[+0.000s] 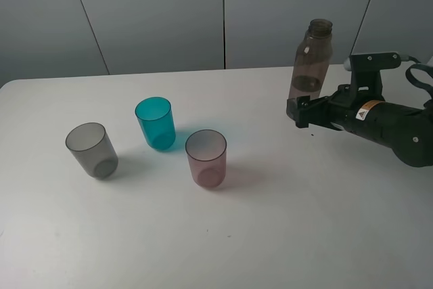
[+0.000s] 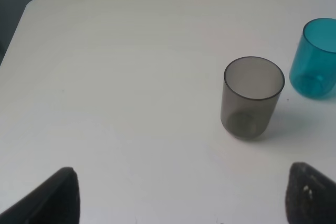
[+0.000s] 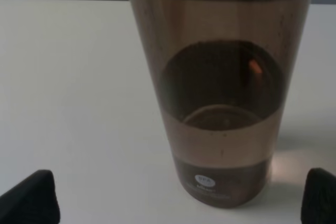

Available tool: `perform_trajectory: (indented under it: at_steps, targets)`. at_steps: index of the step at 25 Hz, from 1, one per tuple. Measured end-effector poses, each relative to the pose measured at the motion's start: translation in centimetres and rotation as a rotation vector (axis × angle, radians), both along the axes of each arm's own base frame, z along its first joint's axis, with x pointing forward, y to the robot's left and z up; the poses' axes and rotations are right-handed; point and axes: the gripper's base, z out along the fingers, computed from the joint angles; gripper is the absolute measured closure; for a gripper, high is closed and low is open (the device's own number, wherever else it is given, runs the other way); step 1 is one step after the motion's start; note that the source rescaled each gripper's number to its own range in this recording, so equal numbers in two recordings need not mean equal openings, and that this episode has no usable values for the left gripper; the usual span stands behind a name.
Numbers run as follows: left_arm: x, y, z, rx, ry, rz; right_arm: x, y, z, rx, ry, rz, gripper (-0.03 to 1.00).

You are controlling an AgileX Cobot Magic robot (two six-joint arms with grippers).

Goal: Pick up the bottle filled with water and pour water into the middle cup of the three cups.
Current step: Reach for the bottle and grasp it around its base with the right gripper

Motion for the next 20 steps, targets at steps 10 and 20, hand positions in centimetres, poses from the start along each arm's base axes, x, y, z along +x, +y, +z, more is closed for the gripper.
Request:
perform_trajectory:
  at_steps: [10,20]
  targets:
    - [0.0,0.0,0.0,0.000,0.000,0.000,1.3,0.0,-1.4,-0.006,-0.053,-0.030,-0.03]
    - [0.0,0.0,0.0,0.000,0.000,0.000,3.6,0.4,-1.0,-0.007,-0.112,-0.045,-0.03]
